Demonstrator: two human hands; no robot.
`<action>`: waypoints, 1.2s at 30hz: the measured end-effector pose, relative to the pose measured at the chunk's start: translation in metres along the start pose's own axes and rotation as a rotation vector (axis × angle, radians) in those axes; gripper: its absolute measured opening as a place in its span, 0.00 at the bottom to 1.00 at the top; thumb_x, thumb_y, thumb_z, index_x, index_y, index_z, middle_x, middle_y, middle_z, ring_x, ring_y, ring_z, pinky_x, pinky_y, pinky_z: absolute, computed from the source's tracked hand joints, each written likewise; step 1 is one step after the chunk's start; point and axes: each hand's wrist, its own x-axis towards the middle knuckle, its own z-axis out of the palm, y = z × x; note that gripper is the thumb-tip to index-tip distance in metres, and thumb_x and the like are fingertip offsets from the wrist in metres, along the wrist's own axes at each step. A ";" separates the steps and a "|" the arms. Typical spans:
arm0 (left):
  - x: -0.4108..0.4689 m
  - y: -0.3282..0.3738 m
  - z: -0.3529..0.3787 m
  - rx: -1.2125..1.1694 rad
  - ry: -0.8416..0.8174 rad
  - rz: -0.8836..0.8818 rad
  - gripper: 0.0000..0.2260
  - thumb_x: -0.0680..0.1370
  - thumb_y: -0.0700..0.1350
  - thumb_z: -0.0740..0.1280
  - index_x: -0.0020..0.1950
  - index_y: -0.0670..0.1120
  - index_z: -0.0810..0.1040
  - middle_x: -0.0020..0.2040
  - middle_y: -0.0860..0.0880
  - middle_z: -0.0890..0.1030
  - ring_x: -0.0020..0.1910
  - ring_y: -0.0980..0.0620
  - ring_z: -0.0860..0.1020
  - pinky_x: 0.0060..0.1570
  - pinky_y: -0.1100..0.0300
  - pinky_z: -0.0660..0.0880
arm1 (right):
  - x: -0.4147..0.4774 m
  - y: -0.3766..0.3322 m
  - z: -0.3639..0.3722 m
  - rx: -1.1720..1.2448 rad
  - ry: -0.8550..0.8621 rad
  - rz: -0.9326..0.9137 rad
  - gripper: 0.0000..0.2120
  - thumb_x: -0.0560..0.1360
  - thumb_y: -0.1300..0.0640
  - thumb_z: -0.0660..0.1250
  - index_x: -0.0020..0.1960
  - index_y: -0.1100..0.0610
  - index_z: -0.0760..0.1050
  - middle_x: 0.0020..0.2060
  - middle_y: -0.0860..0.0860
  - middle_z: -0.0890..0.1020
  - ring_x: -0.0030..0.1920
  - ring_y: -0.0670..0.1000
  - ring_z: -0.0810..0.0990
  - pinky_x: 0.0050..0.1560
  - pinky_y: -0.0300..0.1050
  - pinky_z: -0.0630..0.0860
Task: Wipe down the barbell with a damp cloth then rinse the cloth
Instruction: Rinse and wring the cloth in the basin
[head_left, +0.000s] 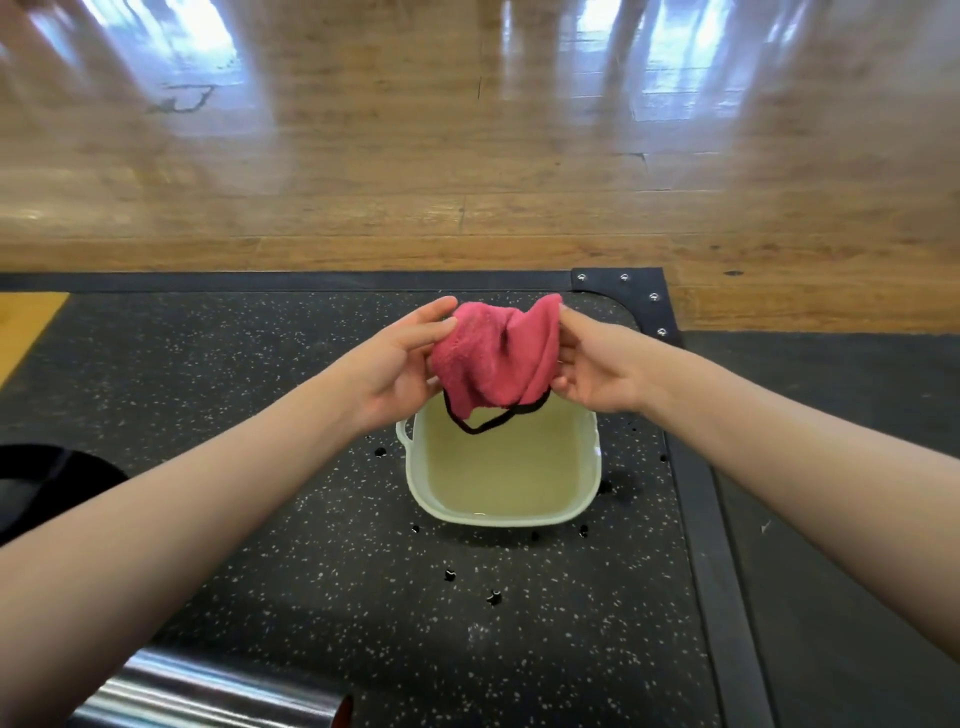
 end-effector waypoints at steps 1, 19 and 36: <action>-0.002 0.001 -0.002 0.010 0.020 0.006 0.10 0.79 0.38 0.62 0.56 0.52 0.75 0.46 0.51 0.79 0.37 0.55 0.74 0.43 0.60 0.70 | 0.000 -0.001 -0.002 -0.003 -0.004 -0.012 0.17 0.81 0.42 0.56 0.44 0.53 0.75 0.34 0.46 0.77 0.33 0.44 0.72 0.33 0.36 0.66; -0.009 0.025 -0.033 0.396 0.311 0.237 0.13 0.74 0.33 0.70 0.42 0.47 0.69 0.42 0.45 0.78 0.34 0.52 0.78 0.36 0.61 0.79 | -0.012 -0.027 -0.028 -0.099 0.382 -0.280 0.12 0.79 0.56 0.66 0.59 0.62 0.77 0.44 0.52 0.80 0.40 0.48 0.78 0.40 0.43 0.78; -0.008 0.038 -0.039 0.068 0.287 0.240 0.13 0.75 0.30 0.66 0.46 0.46 0.68 0.42 0.44 0.79 0.36 0.53 0.79 0.36 0.64 0.80 | -0.009 -0.024 -0.041 0.124 0.490 -0.277 0.07 0.78 0.67 0.64 0.43 0.58 0.71 0.43 0.55 0.77 0.38 0.49 0.77 0.29 0.38 0.77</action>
